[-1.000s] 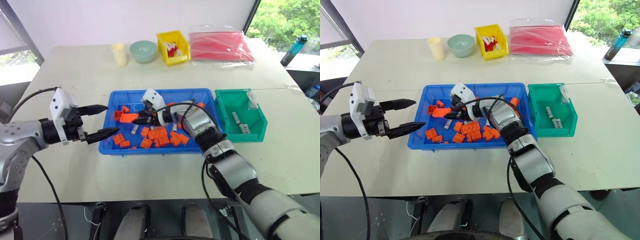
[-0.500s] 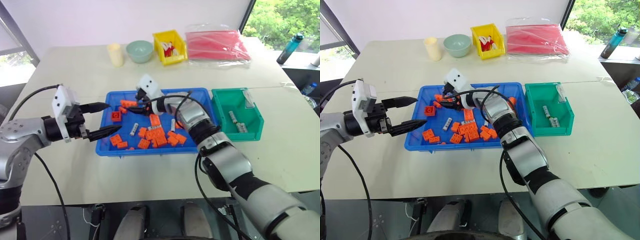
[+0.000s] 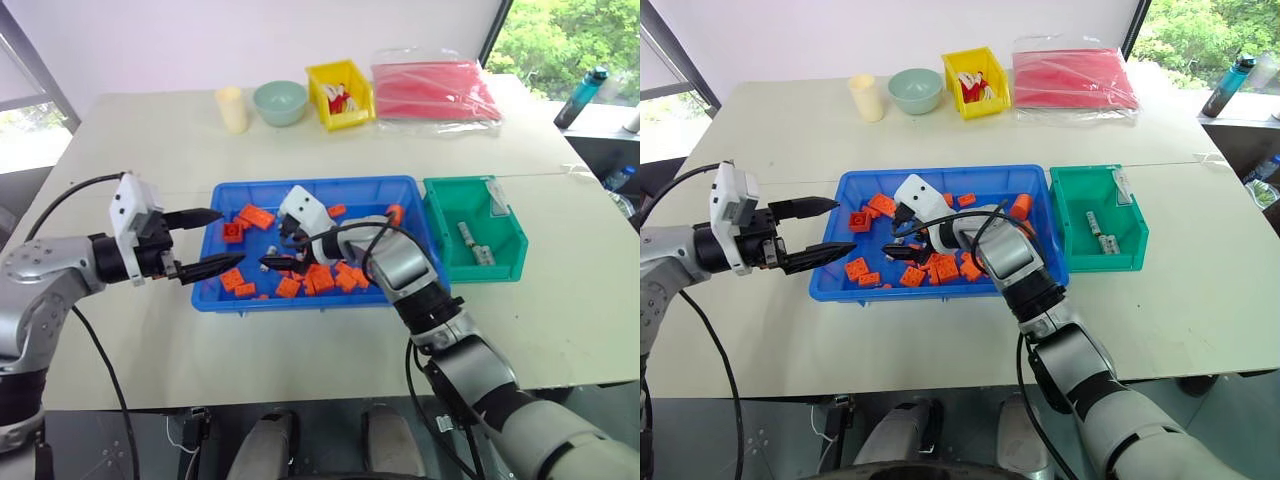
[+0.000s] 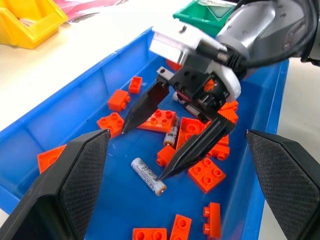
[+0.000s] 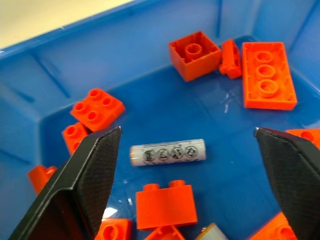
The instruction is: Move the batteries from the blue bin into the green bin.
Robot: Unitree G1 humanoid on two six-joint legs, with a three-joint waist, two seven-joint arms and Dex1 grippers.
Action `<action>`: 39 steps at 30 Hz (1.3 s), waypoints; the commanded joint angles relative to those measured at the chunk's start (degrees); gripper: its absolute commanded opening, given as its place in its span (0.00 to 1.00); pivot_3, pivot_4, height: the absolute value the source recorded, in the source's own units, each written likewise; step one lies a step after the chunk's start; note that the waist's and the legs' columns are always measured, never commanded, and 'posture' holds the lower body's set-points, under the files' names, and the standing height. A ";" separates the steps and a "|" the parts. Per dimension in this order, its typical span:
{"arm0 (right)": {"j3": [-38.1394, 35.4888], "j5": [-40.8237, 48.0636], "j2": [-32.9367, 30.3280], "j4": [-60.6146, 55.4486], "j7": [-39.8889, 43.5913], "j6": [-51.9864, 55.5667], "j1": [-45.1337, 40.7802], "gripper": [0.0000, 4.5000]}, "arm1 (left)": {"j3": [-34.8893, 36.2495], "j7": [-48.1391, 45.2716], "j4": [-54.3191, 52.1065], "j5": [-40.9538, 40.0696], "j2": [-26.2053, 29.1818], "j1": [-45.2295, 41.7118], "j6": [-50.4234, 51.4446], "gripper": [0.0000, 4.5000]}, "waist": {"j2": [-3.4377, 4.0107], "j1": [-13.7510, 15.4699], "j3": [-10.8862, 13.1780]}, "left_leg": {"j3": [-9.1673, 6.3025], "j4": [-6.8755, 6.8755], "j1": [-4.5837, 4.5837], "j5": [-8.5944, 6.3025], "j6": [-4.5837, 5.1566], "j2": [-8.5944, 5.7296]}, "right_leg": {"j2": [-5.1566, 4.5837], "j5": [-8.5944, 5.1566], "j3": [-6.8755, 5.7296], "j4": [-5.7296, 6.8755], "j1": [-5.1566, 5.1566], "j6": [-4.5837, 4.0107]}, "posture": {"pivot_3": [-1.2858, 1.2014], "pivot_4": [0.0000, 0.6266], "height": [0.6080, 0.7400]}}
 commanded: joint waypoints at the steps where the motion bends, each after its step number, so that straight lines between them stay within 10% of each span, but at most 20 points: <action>1: 1.57 -0.86 0.78 1.17 -0.17 -2.34 -0.27 1.00 | 1.25 -0.88 -0.43 -0.47 0.98 -0.60 -0.39 1.00 | 0.00 -0.01 0.00 | 0.00 0.00 0.00 0.00 0.00 0.00 | 0.00 0.00 0.00 0.00 0.00 0.00 | 0.52 0.24 0.98; 13: 4.37 -2.67 1.26 6.69 0.98 -7.08 -0.63 1.00 | 2.92 -1.97 0.32 -0.34 2.13 0.38 -0.66 1.00 | -0.01 -0.03 0.00 | 0.00 0.01 0.00 0.00 0.00 0.00 | 0.00 0.00 0.00 0.00 0.00 0.00 | 0.52 0.24 0.98; 19: 3.98 -3.62 1.27 6.95 1.19 -8.24 -0.29 0.49 | 3.10 -2.29 2.79 0.40 1.11 0.67 -2.35 1.00 | -0.01 -0.03 -0.01 | 0.00 0.01 0.00 0.00 -0.01 0.00 | 0.00 0.00 0.00 0.00 -0.01 0.00 | 0.52 0.24 0.98; 22: 1.91 -2.03 -0.98 0.92 2.12 -5.49 0.93 0.49 | 2.02 -4.51 4.18 1.73 0.98 1.79 -5.46 1.00 | -0.01 0.02 -0.01 | 0.00 0.03 0.00 0.00 -0.01 -0.01 | 0.01 0.00 0.00 0.00 -0.02 0.00 | 0.52 0.24 0.98; 31: -23.09 18.37 -15.60 -32.36 4.71 20.96 7.89 0.49 | -2.51 -10.06 6.96 3.56 -1.04 -1.61 -11.44 1.00 | -0.02 2.18 -0.01 | 0.01 0.13 -0.06 0.00 0.00 -0.03 | -0.02 0.00 0.00 -0.07 0.07 0.00 | 0.52 0.24 0.98; 39: -44.16 18.84 -32.27 -33.79 -3.33 27.90 17.51 0.49 | -6.42 -11.28 12.31 4.84 -6.35 -7.79 -13.31 1.00 | -0.04 3.75 -0.01 | 0.14 0.19 -0.08 -0.01 0.01 -0.09 | -0.09 0.00 0.00 -0.11 0.20 0.00 | 0.52 0.24 0.98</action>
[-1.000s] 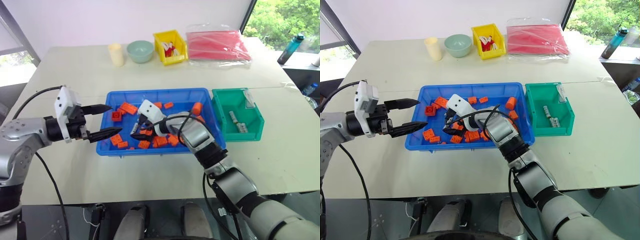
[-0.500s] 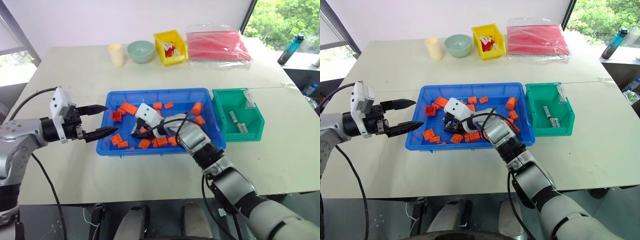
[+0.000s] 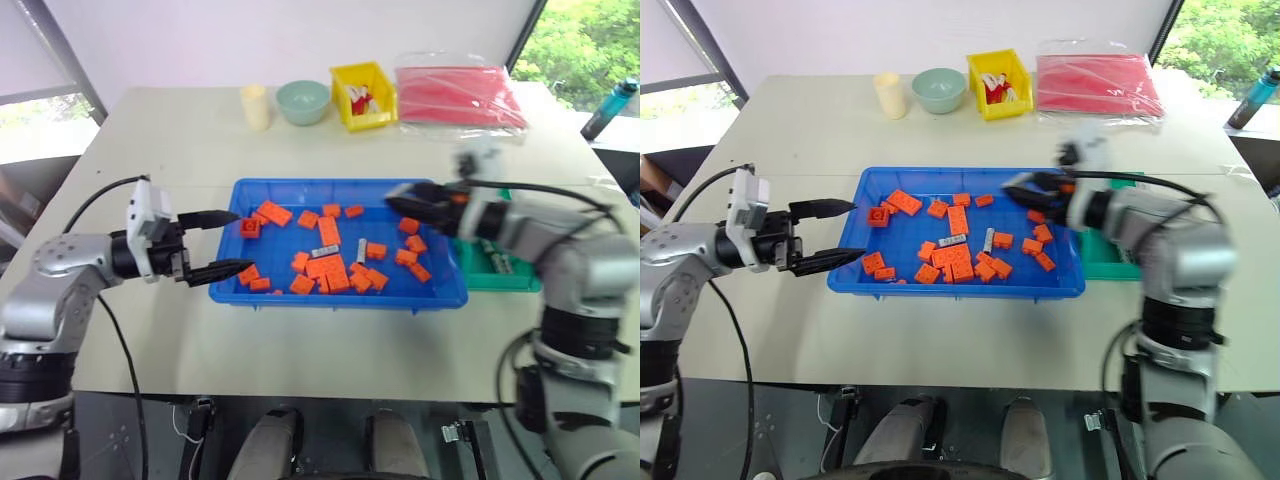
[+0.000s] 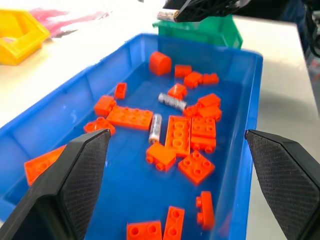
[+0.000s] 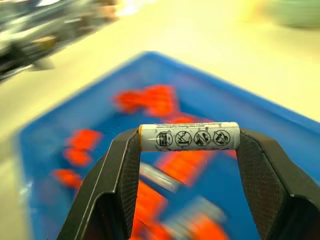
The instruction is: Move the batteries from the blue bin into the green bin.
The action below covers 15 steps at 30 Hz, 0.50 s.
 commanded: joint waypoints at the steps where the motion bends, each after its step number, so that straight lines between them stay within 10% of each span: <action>1: -5.25 -0.11 -4.93 -1.74 -1.96 -1.00 4.77 0.49 | -0.81 -0.86 1.07 0.35 -0.65 -3.01 -0.79 1.00 | 0.00 -0.13 0.00 | 0.04 0.00 0.00 0.00 0.00 0.03 | 0.01 0.00 0.00 0.00 -0.01 0.00 | 0.52 0.24 0.98; 7: -8.18 0.63 -7.07 0.13 -4.72 -2.74 9.81 0.49 | -2.61 -2.59 1.81 -0.89 -1.61 -6.86 1.76 1.00 | 0.00 -1.17 0.00 | 0.24 -0.02 0.01 0.00 0.01 0.14 | 0.06 0.00 0.01 0.03 -0.03 0.00 | 0.52 0.24 0.98; 10: -6.61 -0.17 -7.80 2.18 -5.62 -5.95 10.42 0.94 | -2.78 -3.04 1.88 -0.38 -1.76 -7.34 1.76 1.00 | 0.00 -1.00 0.00 | 0.23 -0.01 0.01 0.00 0.01 0.15 | 0.07 0.00 0.00 0.04 -0.02 0.00 | 0.52 0.24 0.98; 15: -2.10 1.73 -9.53 2.13 -3.80 -10.05 6.17 1.00 | -1.86 -3.17 1.49 -0.41 -0.96 -6.84 2.12 1.00 | 0.00 -0.80 0.00 | 0.21 0.03 0.01 0.01 0.01 0.14 | 0.07 0.00 0.00 0.01 0.01 0.01 | 0.52 0.24 0.98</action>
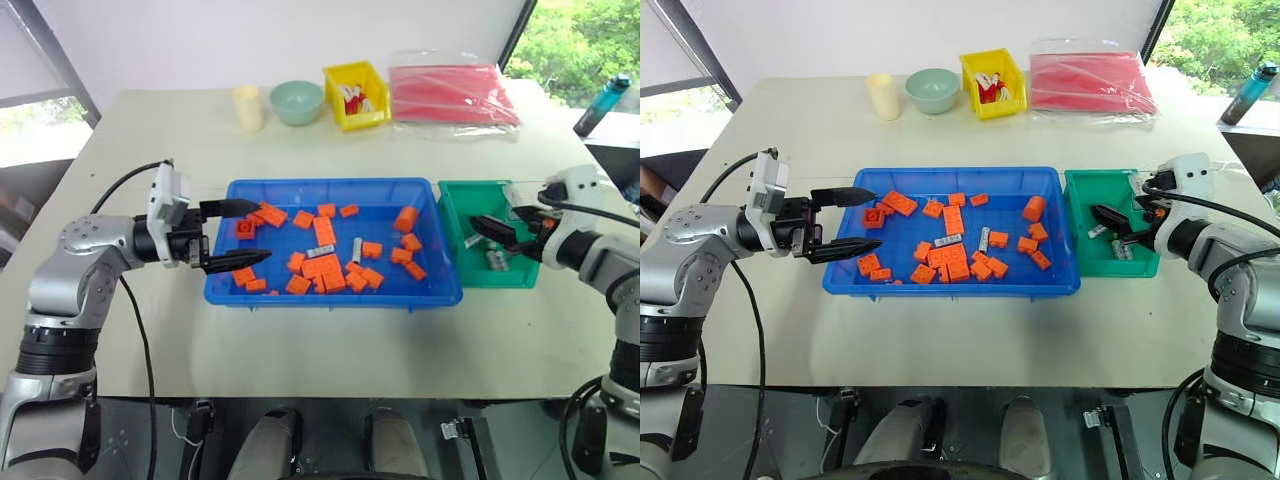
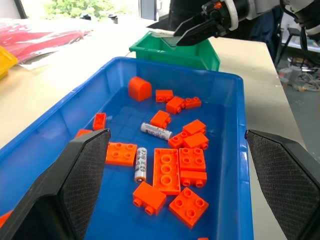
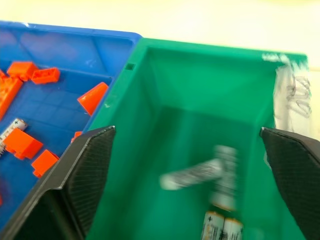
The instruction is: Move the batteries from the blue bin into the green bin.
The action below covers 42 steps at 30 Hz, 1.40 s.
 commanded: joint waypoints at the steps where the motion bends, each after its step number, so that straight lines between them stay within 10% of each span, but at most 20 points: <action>1: 2.45 2.63 -0.92 -1.71 1.61 -2.63 -5.81 1.00 | 1.50 -0.17 -1.03 -0.53 1.26 0.10 0.56 1.00 | 0.00 -0.01 0.00 | 0.00 0.01 0.00 0.00 0.00 0.00 | 0.00 0.00 0.00 -0.02 0.02 0.00 | 0.52 0.24 0.98; 20: 45.50 -12.48 17.93 32.01 22.57 -34.74 -31.41 1.00 | 6.15 3.82 -10.55 -1.55 4.62 8.27 2.06 1.00 | -0.03 -1.00 0.00 | -0.25 0.01 0.00 0.00 -0.01 -0.01 | 0.04 0.00 -0.02 -0.02 -0.05 0.00 | 0.52 0.24 0.98; 22: 46.37 -14.16 19.37 35.78 23.87 -38.26 -32.35 1.00 | 7.04 4.82 -11.75 -1.84 4.77 9.44 2.30 1.00 | -0.03 -1.33 0.00 | -0.25 0.00 0.00 0.00 -0.02 -0.01 | 0.05 0.00 -0.02 -0.02 -0.06 0.00 | 0.52 0.24 0.98; 26: 47.10 -16.35 21.17 40.78 26.92 -42.59 -34.11 0.61 | 8.94 6.27 -13.70 -2.36 5.20 11.78 2.92 1.00 | -0.03 -1.53 0.00 | -0.26 -0.02 0.00 0.01 -0.03 0.00 | 0.06 0.00 -0.02 -0.01 -0.12 0.00 | 0.52 0.24 0.98; 42: 47.45 -26.34 25.82 63.17 31.26 -60.83 -41.18 0.61 | 11.07 8.86 -15.93 -3.39 5.76 14.00 3.38 1.00 | -0.03 -1.68 0.01 | -0.28 -0.07 0.01 0.04 -0.08 0.04 | 0.11 0.00 -0.02 -0.02 -0.16 -0.01 | 0.52 0.24 0.98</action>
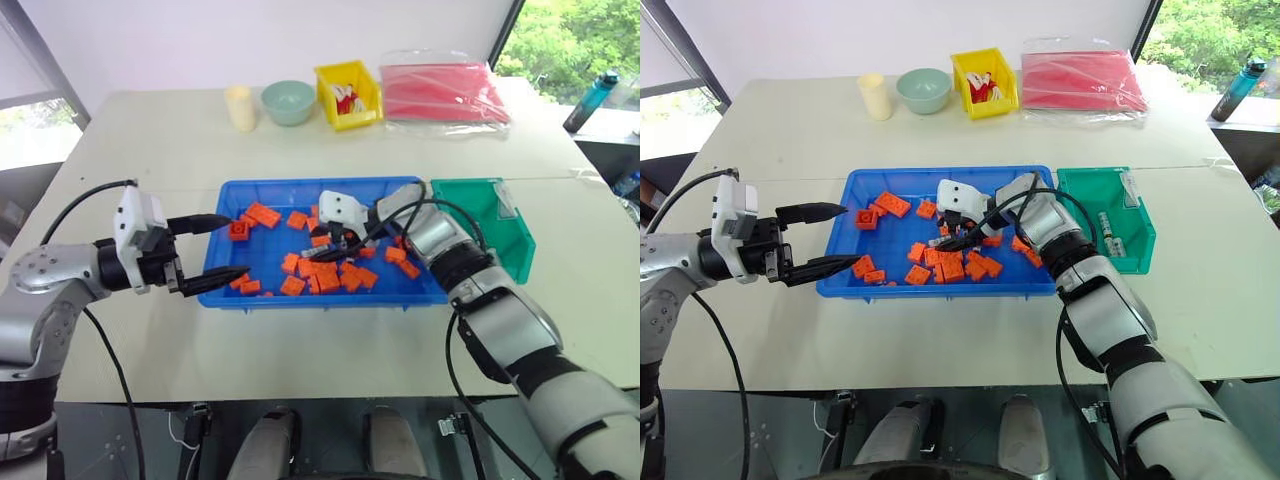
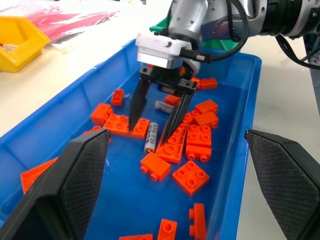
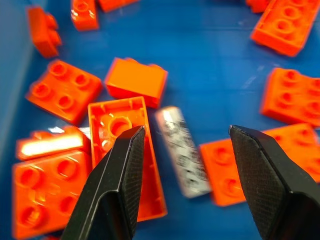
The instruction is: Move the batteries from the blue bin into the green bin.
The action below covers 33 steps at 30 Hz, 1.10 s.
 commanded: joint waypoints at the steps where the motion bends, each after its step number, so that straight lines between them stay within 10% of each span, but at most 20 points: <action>1: -1.17 -1.42 1.41 3.64 -0.04 -3.48 -2.75 0.61 | 1.83 0.36 -1.71 -0.96 1.10 -0.17 -0.17 1.00 | 0.00 0.00 0.00 | 0.00 -0.01 0.00 0.00 0.00 0.00 | 0.00 0.00 0.00 0.00 -0.02 0.00 | 0.52 0.24 0.98; 33: -5.81 -4.25 2.92 8.01 0.88 -7.39 -2.55 0.61 | 1.88 1.21 -1.17 -0.93 1.12 -0.67 -0.80 1.00 | 0.01 -0.05 0.01 | -0.01 0.00 0.00 0.00 -0.01 -0.01 | 0.00 0.00 0.01 0.03 -0.03 0.00 | 0.52 0.24 0.98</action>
